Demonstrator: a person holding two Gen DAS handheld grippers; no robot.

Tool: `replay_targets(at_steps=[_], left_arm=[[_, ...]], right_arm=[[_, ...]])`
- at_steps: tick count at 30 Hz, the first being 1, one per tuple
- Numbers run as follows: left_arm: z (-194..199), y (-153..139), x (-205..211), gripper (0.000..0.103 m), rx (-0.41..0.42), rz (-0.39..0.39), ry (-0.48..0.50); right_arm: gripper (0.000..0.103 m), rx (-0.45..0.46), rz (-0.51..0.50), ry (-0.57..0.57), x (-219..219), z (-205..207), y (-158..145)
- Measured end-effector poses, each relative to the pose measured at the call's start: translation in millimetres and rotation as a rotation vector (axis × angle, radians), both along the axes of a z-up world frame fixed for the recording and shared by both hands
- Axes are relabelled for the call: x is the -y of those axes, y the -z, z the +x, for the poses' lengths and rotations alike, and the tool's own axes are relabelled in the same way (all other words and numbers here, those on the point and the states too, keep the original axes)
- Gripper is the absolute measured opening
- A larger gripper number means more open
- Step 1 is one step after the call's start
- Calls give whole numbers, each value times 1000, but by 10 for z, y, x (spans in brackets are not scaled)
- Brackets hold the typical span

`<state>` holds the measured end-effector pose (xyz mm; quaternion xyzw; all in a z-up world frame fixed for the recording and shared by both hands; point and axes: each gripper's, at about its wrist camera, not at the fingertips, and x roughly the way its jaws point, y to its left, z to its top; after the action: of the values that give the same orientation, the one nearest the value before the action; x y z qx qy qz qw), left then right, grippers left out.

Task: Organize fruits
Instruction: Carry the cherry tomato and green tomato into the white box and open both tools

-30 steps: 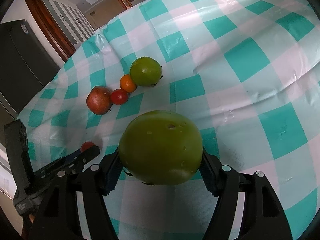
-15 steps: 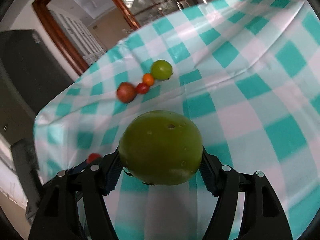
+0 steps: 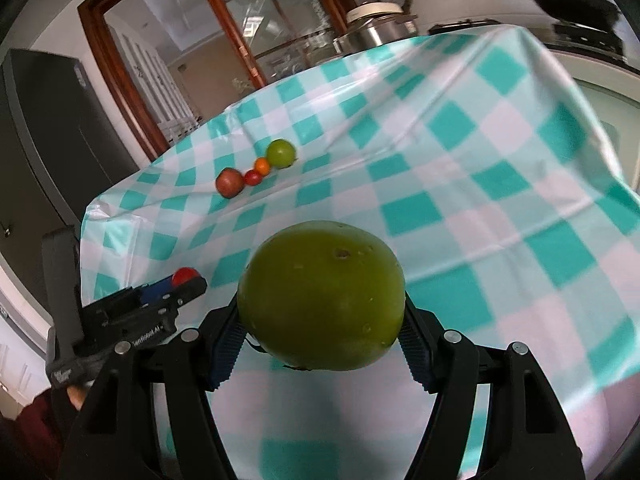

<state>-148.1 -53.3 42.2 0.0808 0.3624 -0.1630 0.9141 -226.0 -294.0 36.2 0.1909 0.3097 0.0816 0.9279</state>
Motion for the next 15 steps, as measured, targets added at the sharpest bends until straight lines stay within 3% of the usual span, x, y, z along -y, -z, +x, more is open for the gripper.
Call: replay_targets(at_steps=[10,15], left_arm=[[-474,-26,821,36,22,75,216],[-885,-13,1393,37,-2,58,446]], right_arm=[[67,27,-6,207,918,-890,121],[67,-22,-12,338,1359,-1313,363]])
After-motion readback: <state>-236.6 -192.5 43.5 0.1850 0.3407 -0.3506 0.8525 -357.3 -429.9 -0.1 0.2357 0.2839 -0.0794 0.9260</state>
